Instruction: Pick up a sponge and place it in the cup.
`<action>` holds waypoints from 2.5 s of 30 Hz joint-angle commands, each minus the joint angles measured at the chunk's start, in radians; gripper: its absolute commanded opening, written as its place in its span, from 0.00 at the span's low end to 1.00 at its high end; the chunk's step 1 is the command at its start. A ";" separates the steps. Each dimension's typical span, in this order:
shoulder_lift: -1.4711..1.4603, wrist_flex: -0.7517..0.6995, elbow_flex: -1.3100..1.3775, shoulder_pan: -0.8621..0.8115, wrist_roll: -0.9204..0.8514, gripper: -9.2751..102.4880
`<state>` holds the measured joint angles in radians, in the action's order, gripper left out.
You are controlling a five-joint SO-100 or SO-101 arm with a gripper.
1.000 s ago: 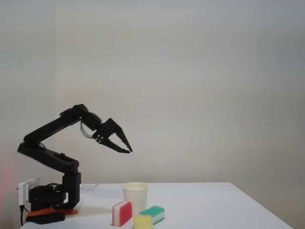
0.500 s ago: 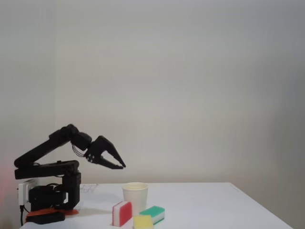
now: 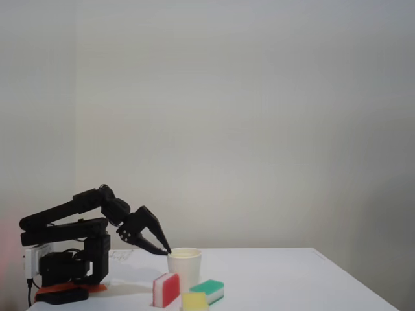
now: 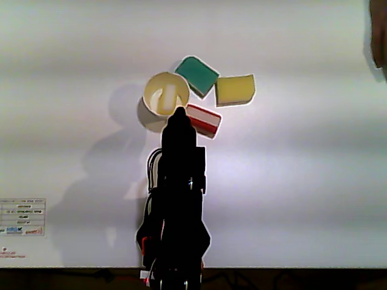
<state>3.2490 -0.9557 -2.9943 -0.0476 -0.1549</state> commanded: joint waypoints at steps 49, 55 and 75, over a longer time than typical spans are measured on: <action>0.017 -0.201 -0.097 -0.020 -0.069 0.08; 0.017 -0.083 -0.097 -0.018 -0.077 0.08; 0.017 -0.304 -0.097 -0.021 -0.078 0.08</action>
<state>3.2658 -1.2134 -3.1002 -0.0537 -0.2224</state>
